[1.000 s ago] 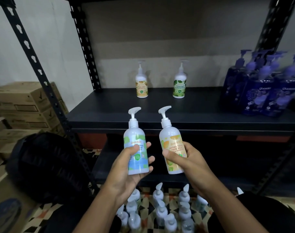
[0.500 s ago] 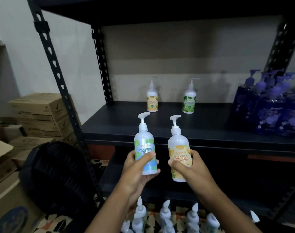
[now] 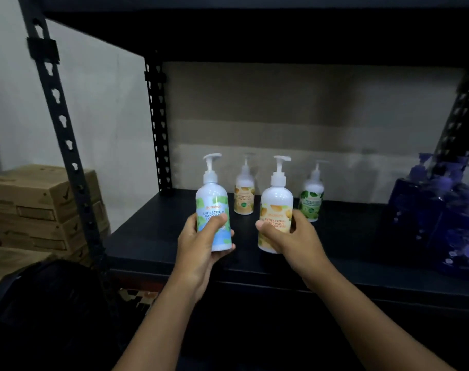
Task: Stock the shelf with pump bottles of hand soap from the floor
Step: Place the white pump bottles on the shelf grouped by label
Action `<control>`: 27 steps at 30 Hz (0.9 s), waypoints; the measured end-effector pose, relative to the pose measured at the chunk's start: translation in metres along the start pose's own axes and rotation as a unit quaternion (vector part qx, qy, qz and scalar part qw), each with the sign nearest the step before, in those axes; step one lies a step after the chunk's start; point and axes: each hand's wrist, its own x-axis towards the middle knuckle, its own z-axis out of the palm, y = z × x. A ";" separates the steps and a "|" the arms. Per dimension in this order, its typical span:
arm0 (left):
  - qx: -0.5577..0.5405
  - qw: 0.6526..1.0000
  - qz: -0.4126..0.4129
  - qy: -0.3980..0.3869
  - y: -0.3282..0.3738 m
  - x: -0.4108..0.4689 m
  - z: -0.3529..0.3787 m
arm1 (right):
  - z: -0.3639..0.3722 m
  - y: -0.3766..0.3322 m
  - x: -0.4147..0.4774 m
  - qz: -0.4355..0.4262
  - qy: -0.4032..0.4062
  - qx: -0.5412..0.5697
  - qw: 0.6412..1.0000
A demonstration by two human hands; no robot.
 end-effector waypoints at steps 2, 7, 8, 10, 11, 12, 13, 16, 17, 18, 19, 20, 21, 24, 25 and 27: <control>-0.004 1.000 0.003 0.003 -0.004 0.011 0.002 | 0.004 0.009 0.022 -0.007 0.001 -0.013 1.000; -0.016 1.000 -0.003 0.009 -0.016 0.027 0.009 | 0.010 0.034 0.064 0.002 0.011 -0.044 0.999; -0.017 1.000 -0.005 0.009 -0.018 0.030 0.011 | 0.011 0.038 0.070 0.007 0.012 -0.049 0.999; -0.017 1.000 -0.005 0.010 -0.021 0.034 0.013 | 0.012 0.046 0.080 0.015 0.015 -0.064 0.998; -0.015 1.000 -0.003 0.012 -0.021 0.035 0.014 | 0.012 0.048 0.084 0.017 0.016 -0.070 0.997; -0.014 1.000 -0.001 0.013 -0.022 0.036 0.015 | 0.012 0.050 0.086 0.017 0.020 -0.075 0.997; -0.015 1.000 0.000 0.015 -0.022 0.036 0.016 | 0.012 0.052 0.088 0.016 0.024 -0.080 0.996; -0.022 1.000 -0.002 0.017 -0.023 0.036 0.016 | 0.011 0.056 0.090 0.013 0.032 -0.083 0.996; -0.023 1.000 -0.002 0.017 -0.023 0.036 0.015 | 0.011 0.059 0.091 0.013 0.033 -0.088 0.995; -0.024 1.000 -0.003 0.016 -0.024 0.035 0.015 | 0.011 0.062 0.092 0.015 0.035 -0.097 0.995; -0.023 1.000 -0.004 0.016 -0.024 0.035 0.014 | 0.011 0.065 0.094 0.018 0.038 -0.112 0.993; -0.023 1.000 -0.004 0.015 -0.024 0.034 0.014 | 0.011 0.067 0.095 0.023 0.042 -0.127 0.991; -0.023 1.000 -0.004 0.014 -0.023 0.033 0.013 | 0.011 0.068 0.097 0.027 0.045 -0.142 0.988; -0.026 0.999 -0.004 0.019 -0.022 0.032 0.010 | 0.014 0.069 0.102 0.030 0.058 -0.176 0.982; -0.028 0.999 -0.004 0.022 -0.022 0.032 0.009 | 0.015 0.068 0.104 0.030 0.063 -0.184 0.981; -0.031 0.999 -0.004 0.025 -0.020 0.033 0.007 | 0.017 0.068 0.110 0.031 0.069 -0.194 0.978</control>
